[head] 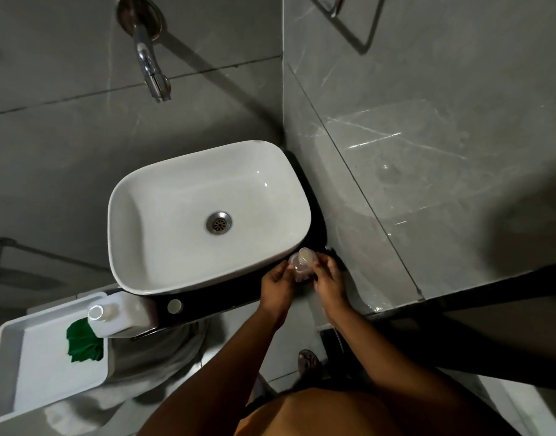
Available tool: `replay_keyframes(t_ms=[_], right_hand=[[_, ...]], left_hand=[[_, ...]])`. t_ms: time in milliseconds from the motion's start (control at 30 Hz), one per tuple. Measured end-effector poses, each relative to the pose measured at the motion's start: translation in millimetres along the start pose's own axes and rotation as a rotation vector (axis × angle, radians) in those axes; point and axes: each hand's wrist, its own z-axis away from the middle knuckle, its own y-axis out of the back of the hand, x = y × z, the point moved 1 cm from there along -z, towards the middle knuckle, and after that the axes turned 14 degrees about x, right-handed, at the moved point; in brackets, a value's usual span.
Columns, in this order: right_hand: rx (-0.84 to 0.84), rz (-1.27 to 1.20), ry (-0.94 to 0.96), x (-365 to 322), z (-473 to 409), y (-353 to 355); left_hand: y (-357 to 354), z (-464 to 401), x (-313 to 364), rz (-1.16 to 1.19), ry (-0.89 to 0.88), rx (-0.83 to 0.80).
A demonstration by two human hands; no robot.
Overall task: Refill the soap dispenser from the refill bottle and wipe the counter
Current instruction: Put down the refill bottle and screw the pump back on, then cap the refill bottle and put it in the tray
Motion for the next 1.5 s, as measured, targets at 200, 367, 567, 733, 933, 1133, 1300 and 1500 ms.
replay_keyframes(t_ms=[200,367,567,733,933,1133,1300,1500], right_hand=[[0.015,-0.001,-0.049,7.3,7.4,13.9],[0.175,0.075,-0.087,41.4,32.7,32.3],[-0.234,0.529,0.116,54.8,88.5,-26.2],[-0.419,0.616,0.230,55.5,127.9,-125.1],[-0.345,0.753,0.252,63.3,149.0,-202.6],[-0.261,0.831,0.303,78.4,160.6,-222.9],[-0.280,0.882,0.339,83.7,162.5,-231.6],[-0.389,0.780,0.531,55.5,174.0,-212.7]], left_hand=[[11.4,0.0,-9.2,0.019,0.026,0.045],[72.8,15.2,-18.6,0.070,0.070,0.277],[213.0,53.4,-15.8,-0.024,0.040,0.545],[320.8,65.2,18.2,-0.293,-0.013,0.716],[358.6,26.7,75.5,-0.556,-0.254,0.447],[365.4,5.6,90.8,-0.540,-0.317,0.297],[364.9,-0.1,90.4,-0.520,-0.316,0.304],[356.0,7.1,95.2,-0.537,-0.351,0.285]])
